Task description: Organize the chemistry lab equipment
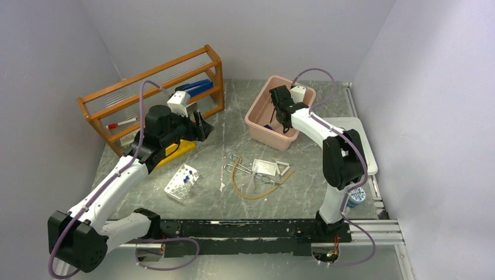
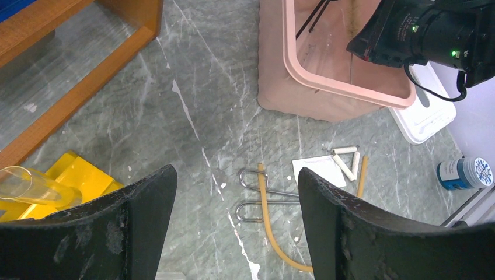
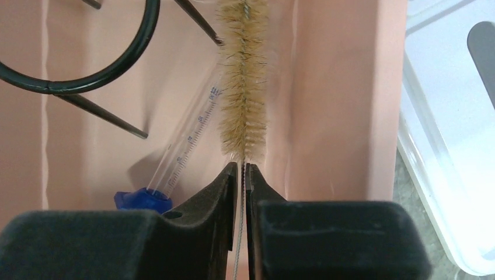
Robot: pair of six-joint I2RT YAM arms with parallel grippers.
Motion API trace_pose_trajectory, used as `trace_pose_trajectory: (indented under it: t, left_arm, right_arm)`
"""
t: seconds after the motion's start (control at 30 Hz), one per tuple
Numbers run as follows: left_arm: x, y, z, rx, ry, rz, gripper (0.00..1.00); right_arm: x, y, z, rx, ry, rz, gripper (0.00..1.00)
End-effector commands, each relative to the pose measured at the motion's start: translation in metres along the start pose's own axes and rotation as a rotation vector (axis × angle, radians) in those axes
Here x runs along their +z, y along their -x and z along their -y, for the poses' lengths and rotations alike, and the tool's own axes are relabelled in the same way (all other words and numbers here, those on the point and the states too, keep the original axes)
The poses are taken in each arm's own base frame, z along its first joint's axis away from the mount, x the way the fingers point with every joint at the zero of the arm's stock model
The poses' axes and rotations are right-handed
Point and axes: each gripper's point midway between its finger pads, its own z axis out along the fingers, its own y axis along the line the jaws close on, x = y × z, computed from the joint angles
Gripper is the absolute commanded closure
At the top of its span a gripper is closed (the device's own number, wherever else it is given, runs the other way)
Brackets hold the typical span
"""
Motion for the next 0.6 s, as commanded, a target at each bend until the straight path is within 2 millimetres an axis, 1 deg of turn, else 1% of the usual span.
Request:
trace_pose_trajectory:
  t: [0.0, 0.07, 0.13, 0.23, 0.3, 0.37, 0.47, 0.5, 0.57]
  left_arm:
    - [0.0, 0.006, -0.002, 0.007, 0.007, 0.012, 0.21]
    - [0.001, 0.006, -0.002, 0.004, 0.006, 0.009, 0.2]
    - [0.002, 0.004, -0.003, -0.001, 0.008, 0.003, 0.2]
    - [0.003, 0.003, -0.002, -0.004, 0.006, -0.008, 0.2]
    - [0.003, 0.003, -0.001, -0.003, 0.0, -0.011, 0.21]
    - [0.003, 0.004, 0.0, -0.002, -0.005, -0.009, 0.21]
    - [0.002, 0.004, 0.004, -0.003, -0.027, -0.006, 0.2]
    - [0.001, 0.005, 0.006, -0.003, -0.037, -0.004, 0.2]
    - [0.0, 0.006, 0.011, -0.003, -0.063, -0.003, 0.2]
  right_arm:
    - [-0.001, 0.01, 0.0, 0.023, -0.008, 0.009, 0.82]
    - [-0.007, 0.014, -0.003, 0.017, 0.026, 0.011, 0.8]
    - [-0.016, 0.023, -0.005, 0.017, 0.06, 0.023, 0.76]
    - [-0.036, 0.04, -0.007, 0.011, 0.121, 0.053, 0.7]
    - [-0.049, 0.049, -0.008, 0.003, 0.163, 0.065, 0.68]
    - [-0.066, 0.057, -0.004, -0.003, 0.196, 0.078, 0.65]
    - [-0.088, 0.057, 0.0, -0.03, 0.261, 0.078, 0.64]
    - [-0.095, 0.054, 0.002, -0.041, 0.28, 0.072, 0.63]
    - [-0.11, 0.042, 0.007, -0.071, 0.315, 0.042, 0.62]
